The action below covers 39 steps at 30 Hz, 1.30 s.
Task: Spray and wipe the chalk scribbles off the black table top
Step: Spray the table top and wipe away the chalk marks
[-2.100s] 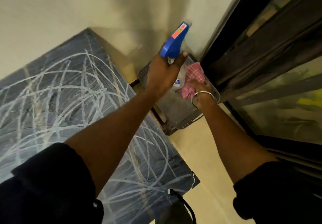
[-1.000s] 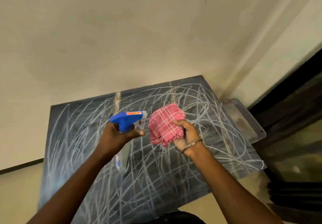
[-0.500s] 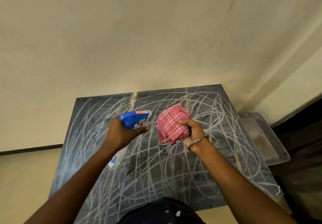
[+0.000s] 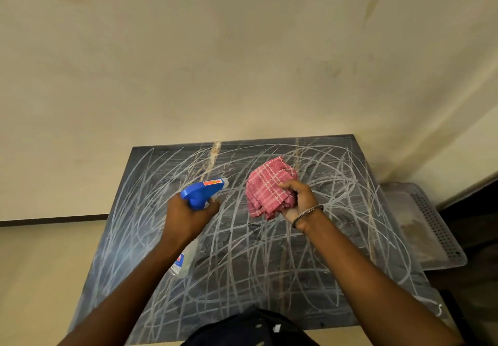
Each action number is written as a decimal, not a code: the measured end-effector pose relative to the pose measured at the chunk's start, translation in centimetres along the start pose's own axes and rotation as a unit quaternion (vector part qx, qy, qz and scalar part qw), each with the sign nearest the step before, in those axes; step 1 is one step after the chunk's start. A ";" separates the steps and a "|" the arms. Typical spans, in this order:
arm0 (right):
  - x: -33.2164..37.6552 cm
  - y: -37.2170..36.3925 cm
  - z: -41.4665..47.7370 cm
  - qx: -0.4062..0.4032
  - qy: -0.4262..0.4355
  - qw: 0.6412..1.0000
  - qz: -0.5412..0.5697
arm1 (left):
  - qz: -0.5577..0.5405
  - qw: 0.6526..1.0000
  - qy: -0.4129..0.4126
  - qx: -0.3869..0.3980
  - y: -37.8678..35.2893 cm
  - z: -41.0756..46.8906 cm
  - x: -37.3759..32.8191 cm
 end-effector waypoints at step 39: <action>-10.7 -11.7 6.0 -0.063 -0.067 0.996 -0.019 | -0.070 0.985 0.115 -0.103 10.2 4.7 10.3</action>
Point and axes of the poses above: each hand's wrist, its own z-axis towards the middle knuckle, its own y-axis out of the back of the hand, x = y × z, the point moved 5 cm from there along z, towards the middle knuckle, and after that the axes turned 15 degrees about -x, right-handed, at the moved point
